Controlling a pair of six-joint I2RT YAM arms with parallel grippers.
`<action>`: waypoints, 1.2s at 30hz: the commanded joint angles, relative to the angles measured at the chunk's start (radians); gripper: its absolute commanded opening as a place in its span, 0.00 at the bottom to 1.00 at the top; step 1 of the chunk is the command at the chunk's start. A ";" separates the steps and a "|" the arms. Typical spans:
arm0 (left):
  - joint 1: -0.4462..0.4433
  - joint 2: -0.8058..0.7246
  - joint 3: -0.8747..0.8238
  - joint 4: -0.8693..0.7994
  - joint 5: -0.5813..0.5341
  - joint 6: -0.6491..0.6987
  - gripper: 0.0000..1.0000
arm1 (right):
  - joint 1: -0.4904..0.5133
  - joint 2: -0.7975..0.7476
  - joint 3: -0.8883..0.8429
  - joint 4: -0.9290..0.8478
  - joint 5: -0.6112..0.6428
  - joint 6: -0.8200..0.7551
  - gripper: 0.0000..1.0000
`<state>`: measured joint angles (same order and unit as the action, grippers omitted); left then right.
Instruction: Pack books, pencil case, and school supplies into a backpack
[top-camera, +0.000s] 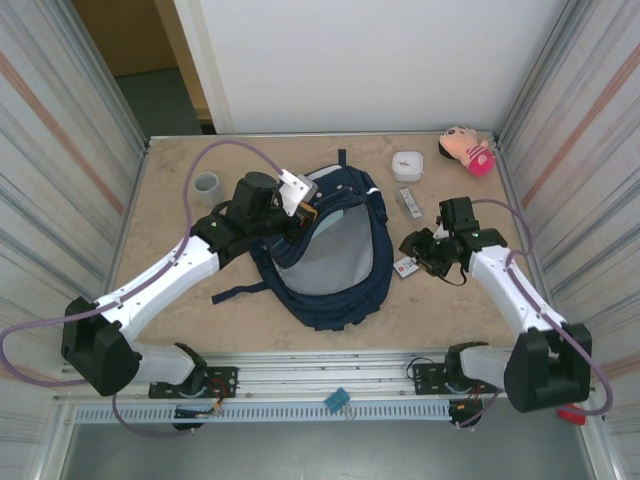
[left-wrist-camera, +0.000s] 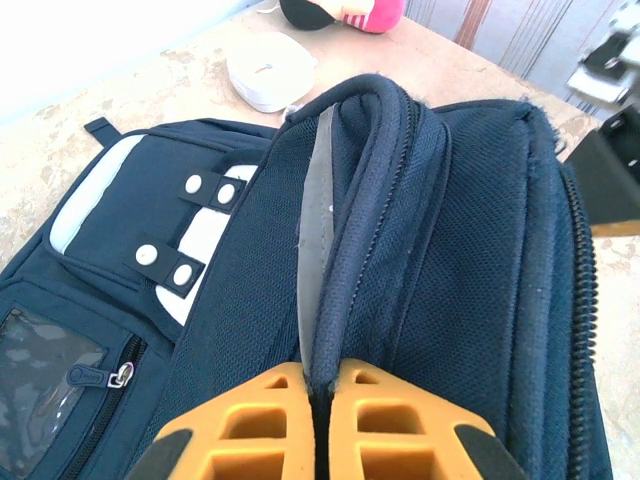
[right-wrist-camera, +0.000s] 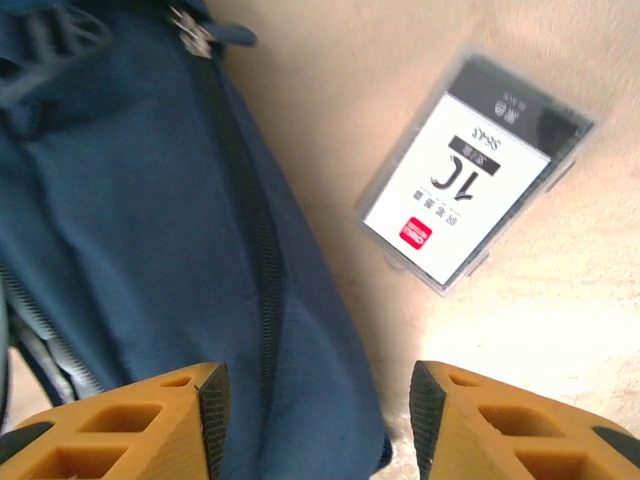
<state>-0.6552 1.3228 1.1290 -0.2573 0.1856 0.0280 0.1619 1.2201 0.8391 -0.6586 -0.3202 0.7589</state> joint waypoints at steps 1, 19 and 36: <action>0.011 -0.061 0.000 0.050 -0.022 -0.014 0.00 | -0.001 0.074 0.014 0.008 -0.045 -0.052 0.51; 0.020 -0.075 -0.018 0.045 -0.053 -0.013 0.00 | -0.019 0.329 -0.033 0.188 -0.047 -0.044 0.42; 0.021 -0.087 -0.030 0.045 -0.052 -0.014 0.00 | -0.151 0.187 0.022 -0.129 0.146 -0.196 0.64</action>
<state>-0.6533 1.2903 1.0996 -0.2565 0.1623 0.0277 0.0101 1.4418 0.8055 -0.6567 -0.2287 0.6270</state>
